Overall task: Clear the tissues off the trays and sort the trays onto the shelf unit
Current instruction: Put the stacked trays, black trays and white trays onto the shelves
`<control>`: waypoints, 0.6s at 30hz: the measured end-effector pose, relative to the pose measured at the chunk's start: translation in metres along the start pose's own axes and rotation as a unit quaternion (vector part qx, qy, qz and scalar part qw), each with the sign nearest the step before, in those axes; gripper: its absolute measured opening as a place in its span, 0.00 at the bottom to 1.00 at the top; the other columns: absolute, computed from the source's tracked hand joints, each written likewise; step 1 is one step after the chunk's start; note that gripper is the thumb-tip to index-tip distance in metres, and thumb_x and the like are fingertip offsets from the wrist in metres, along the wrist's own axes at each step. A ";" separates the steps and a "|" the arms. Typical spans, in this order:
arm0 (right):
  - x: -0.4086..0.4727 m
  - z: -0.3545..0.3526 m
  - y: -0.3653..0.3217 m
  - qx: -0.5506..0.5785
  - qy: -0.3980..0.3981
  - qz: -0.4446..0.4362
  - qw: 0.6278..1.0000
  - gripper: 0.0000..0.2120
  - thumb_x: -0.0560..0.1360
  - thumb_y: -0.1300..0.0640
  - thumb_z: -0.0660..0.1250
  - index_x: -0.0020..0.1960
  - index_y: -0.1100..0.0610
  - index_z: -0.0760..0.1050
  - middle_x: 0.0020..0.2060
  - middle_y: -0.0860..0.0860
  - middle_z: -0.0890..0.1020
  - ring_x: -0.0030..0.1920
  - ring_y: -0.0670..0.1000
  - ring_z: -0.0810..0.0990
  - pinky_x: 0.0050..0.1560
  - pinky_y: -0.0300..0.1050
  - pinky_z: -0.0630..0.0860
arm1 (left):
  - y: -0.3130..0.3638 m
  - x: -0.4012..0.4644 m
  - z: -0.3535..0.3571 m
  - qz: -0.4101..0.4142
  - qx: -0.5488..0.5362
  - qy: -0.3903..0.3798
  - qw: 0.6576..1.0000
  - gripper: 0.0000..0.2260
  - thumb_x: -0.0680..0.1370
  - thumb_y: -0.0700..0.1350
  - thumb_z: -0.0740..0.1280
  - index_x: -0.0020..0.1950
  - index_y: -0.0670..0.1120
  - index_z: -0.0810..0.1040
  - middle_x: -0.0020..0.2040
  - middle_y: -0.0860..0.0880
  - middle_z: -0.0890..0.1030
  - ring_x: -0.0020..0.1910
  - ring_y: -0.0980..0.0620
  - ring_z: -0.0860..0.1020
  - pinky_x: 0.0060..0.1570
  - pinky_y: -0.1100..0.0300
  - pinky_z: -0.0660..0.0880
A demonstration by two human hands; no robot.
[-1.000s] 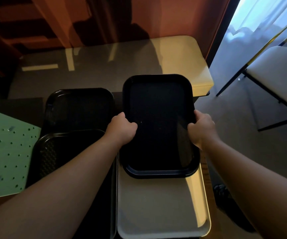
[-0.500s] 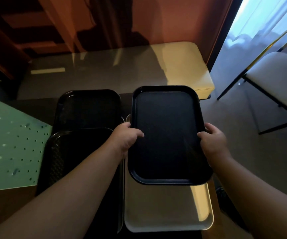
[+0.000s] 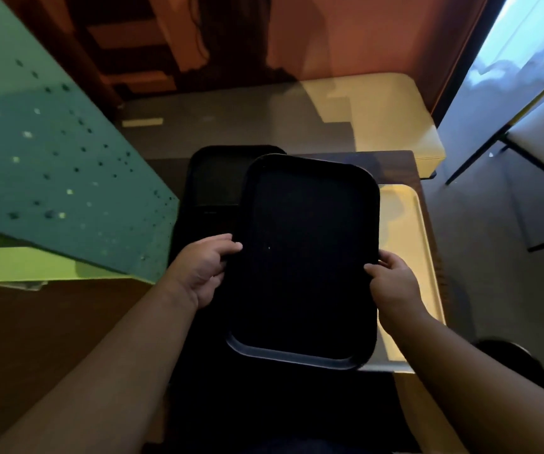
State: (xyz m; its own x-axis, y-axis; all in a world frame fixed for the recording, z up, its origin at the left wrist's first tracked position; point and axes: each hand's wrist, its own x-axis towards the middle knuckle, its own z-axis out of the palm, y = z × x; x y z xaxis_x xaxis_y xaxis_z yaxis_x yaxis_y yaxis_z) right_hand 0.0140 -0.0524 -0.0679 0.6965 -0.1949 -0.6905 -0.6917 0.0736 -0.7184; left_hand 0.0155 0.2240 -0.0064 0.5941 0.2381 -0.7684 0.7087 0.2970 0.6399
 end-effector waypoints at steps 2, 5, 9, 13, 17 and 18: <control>-0.008 0.021 0.009 -0.014 -0.004 0.003 1.000 0.16 0.81 0.64 0.59 0.66 0.52 0.74 0.55 0.54 0.83 0.52 0.57 0.84 0.51 0.56 0.84 | -0.005 -0.006 -0.026 0.000 -0.014 0.008 1.000 0.19 0.78 0.35 0.65 0.69 0.42 0.74 0.51 0.46 0.81 0.46 0.51 0.79 0.41 0.60 0.73; -0.018 0.046 0.022 -0.047 -0.013 0.003 0.999 0.17 0.81 0.65 0.59 0.67 0.54 0.75 0.55 0.54 0.83 0.51 0.57 0.84 0.49 0.55 0.84 | -0.016 -0.011 -0.059 -0.006 -0.022 0.020 1.000 0.20 0.79 0.36 0.64 0.71 0.42 0.72 0.47 0.49 0.79 0.46 0.52 0.78 0.42 0.59 0.73; -0.027 0.069 0.031 -0.057 -0.038 0.017 0.997 0.17 0.81 0.67 0.58 0.65 0.55 0.76 0.52 0.54 0.84 0.49 0.55 0.84 0.42 0.48 0.81 | -0.030 -0.015 -0.092 -0.017 -0.028 0.034 0.999 0.22 0.79 0.36 0.64 0.73 0.42 0.70 0.52 0.46 0.80 0.46 0.51 0.77 0.45 0.57 0.74; -0.035 0.084 0.034 -0.095 -0.075 0.020 0.992 0.21 0.79 0.69 0.57 0.63 0.53 0.80 0.51 0.52 0.86 0.50 0.54 0.85 0.41 0.45 0.79 | -0.042 -0.008 -0.115 -0.014 -0.007 0.048 0.999 0.24 0.77 0.38 0.67 0.73 0.44 0.70 0.65 0.41 0.76 0.59 0.44 0.77 0.55 0.54 0.75; -0.039 0.096 0.039 -0.111 -0.084 0.016 0.990 0.23 0.78 0.69 0.56 0.61 0.51 0.82 0.52 0.51 0.86 0.51 0.54 0.84 0.43 0.45 0.79 | -0.053 -0.004 -0.125 0.002 0.062 0.058 0.996 0.31 0.74 0.42 0.70 0.76 0.46 0.66 0.71 0.40 0.73 0.62 0.40 0.76 0.61 0.45 0.76; -0.040 0.100 0.040 -0.109 -0.085 0.015 0.990 0.23 0.78 0.69 0.56 0.61 0.50 0.82 0.52 0.51 0.86 0.51 0.54 0.84 0.42 0.44 0.79 | -0.054 -0.004 -0.125 0.009 0.080 0.062 0.995 0.33 0.73 0.42 0.71 0.77 0.47 0.65 0.72 0.41 0.71 0.63 0.40 0.76 0.61 0.44 0.76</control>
State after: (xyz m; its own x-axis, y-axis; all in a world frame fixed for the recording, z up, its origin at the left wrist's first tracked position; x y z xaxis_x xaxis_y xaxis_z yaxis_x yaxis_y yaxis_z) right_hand -0.0225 0.0560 -0.0777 0.6848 -0.0278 -0.7282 -0.7241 -0.1387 -0.6756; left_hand -0.0732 0.3228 -0.0386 0.5624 0.3574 -0.7456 0.7559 0.1433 0.6388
